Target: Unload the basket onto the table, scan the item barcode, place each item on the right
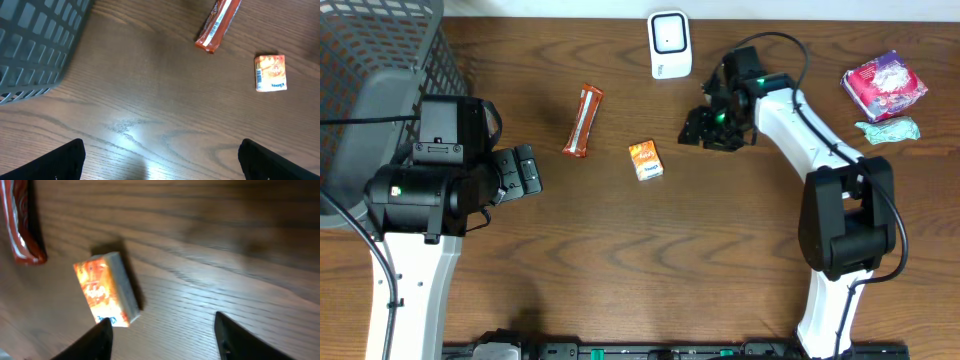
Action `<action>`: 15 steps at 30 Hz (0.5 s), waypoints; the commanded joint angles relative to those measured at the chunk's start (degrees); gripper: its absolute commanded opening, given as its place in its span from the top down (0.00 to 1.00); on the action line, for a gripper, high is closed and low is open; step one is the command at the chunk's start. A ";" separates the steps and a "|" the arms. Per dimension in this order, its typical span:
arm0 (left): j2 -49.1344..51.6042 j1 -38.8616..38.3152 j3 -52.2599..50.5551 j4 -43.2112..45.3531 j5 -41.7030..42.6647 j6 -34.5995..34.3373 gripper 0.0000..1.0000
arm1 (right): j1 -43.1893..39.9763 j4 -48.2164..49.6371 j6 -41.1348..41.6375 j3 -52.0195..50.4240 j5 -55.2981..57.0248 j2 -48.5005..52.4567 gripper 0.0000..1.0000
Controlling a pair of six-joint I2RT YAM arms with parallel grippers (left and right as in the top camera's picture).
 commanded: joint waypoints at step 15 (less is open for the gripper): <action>-0.07 0.07 0.22 -0.13 -0.13 -0.72 0.02 | 11.61 1.99 -0.48 0.79 16.26 -0.79 0.01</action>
